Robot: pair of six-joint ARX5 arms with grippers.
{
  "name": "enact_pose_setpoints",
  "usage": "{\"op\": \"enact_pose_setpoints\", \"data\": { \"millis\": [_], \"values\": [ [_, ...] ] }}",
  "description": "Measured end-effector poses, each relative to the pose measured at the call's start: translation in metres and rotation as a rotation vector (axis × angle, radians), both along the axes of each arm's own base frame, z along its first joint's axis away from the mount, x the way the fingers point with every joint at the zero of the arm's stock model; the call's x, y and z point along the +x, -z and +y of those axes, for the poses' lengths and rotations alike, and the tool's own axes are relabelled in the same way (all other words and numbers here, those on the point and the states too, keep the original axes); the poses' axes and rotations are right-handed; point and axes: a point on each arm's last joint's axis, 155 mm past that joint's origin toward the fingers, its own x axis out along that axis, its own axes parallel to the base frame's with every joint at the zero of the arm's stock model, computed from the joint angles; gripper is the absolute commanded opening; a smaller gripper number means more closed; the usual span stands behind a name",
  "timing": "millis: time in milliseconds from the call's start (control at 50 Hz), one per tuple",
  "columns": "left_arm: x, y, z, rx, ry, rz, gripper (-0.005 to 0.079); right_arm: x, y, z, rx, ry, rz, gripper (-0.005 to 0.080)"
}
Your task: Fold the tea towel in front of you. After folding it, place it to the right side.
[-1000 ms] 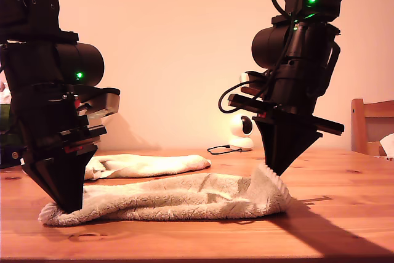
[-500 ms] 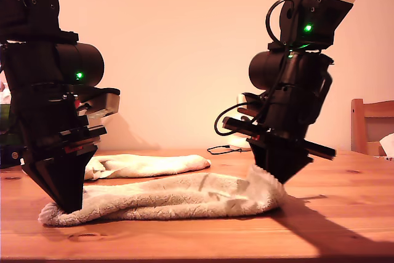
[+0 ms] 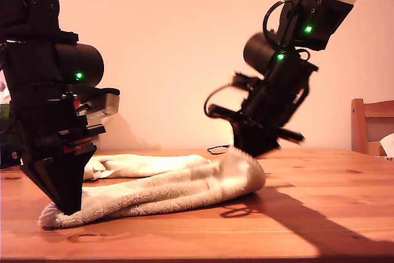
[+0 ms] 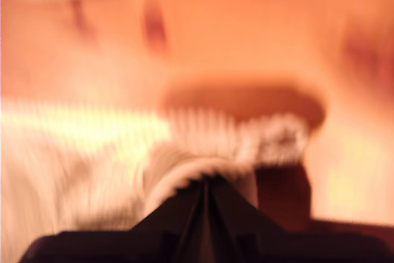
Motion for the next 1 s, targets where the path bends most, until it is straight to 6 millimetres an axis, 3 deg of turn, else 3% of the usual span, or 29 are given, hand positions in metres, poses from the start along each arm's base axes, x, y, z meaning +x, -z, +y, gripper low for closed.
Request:
{"op": "enact_pose_setpoints", "data": {
  "millis": [140,280,440,580,800,1000],
  "values": [
    [0.0,0.0,0.0,0.0,0.0,0.001,-0.0019,0.022,-0.021,0.009,0.049,0.001,-0.116,-0.0011],
    [0.0,0.0,0.0,0.0,0.001,0.001,-0.0019,0.02,-0.015,0.002,0.006,0.004,-0.109,-0.0011],
    [-0.002,0.0,0.001,0.002,0.001,0.007,-0.0019,0.004,0.001,-0.01,-0.027,-0.02,-0.02,-0.0011],
    [-0.003,0.0,0.001,0.005,0.001,0.014,-0.0019,-0.01,0.002,-0.001,0.03,-0.071,0.043,-0.0011],
    [-0.013,0.0,0.001,0.001,0.011,0.053,-0.0019,-0.056,0.011,0.011,0.08,-0.15,0.225,-0.0011],
    [-0.026,0.0,0.0,-0.013,0.018,0.106,-0.0019,-0.063,0.017,0.016,0.019,-0.164,0.219,-0.0011]
  ]
}}
